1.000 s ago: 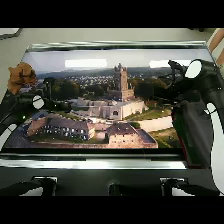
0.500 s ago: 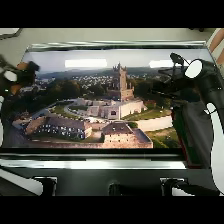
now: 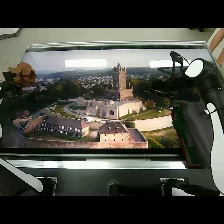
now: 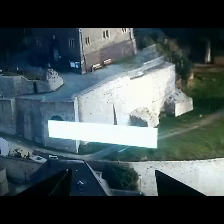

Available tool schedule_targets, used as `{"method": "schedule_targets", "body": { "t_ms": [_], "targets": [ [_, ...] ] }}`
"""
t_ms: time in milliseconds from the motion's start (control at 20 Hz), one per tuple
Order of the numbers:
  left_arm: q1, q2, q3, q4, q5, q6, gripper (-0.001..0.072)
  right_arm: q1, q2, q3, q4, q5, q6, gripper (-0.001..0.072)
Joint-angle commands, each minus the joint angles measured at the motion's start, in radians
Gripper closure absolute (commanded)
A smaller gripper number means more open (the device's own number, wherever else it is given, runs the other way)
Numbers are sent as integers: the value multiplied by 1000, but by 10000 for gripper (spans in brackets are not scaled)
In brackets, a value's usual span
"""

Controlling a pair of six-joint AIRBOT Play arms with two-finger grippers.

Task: Fold the shirts.

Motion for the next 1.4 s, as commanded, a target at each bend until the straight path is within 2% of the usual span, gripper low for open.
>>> {"method": "schedule_targets", "body": {
  "t_ms": [0, 250, 300, 550, 700, 750, 800, 850, 900, 950, 1050, 1150, 1250, 1350],
  "targets": [
    [10, -51, 5, -67, 123, -11, -13, 0, 0, 0, 8, 11, 0, 99],
    [9, -123, 6, -161, 274, -44, 4, 0, 0, 0, 8, 58, -1, 99],
    [7, -133, 7, -163, 290, -45, 39, 0, 0, 0, 8, 58, 0, 99],
    [-10, -201, 74, -232, 328, -45, 43, 0, 0, 0, 18, 68, 0, 99],
    [-15, -234, 124, -251, 334, -46, 150, 0, 0, 0, 58, 108, 0, 99],
    [-14, -243, 130, -271, 334, -46, 266, 0, 0, 0, 72, 116, 0, 99],
    [-13, -247, 130, -293, 332, -45, 554, 0, 0, 0, 86, 120, 0, 99],
    [-13, -245, 130, -299, 326, -44, 680, 0, 0, 0, 100, 127, 0, 99],
    [-14, -232, 130, -298, 309, -35, 681, 0, 0, 1, 105, 139, 0, 99],
    [-14, -212, 130, -298, 277, 11, 682, 0, 0, 1, 104, 149, 0, 99],
    [-16, -142, 130, -298, 245, 208, 684, 0, 0, 1, 105, 139, 0, 99],
    [-17, -27, 130, -298, 195, 489, 685, 0, 0, 1, 105, 105, 0, 99],
    [-26, 116, 129, -298, 87, 765, 685, 0, 0, 1, 106, 77, 0, 99],
    [-48, 266, 128, -285, -44, 961, 685, 0, 0, 1, 104, 38, 0, 101]
  ]
}}
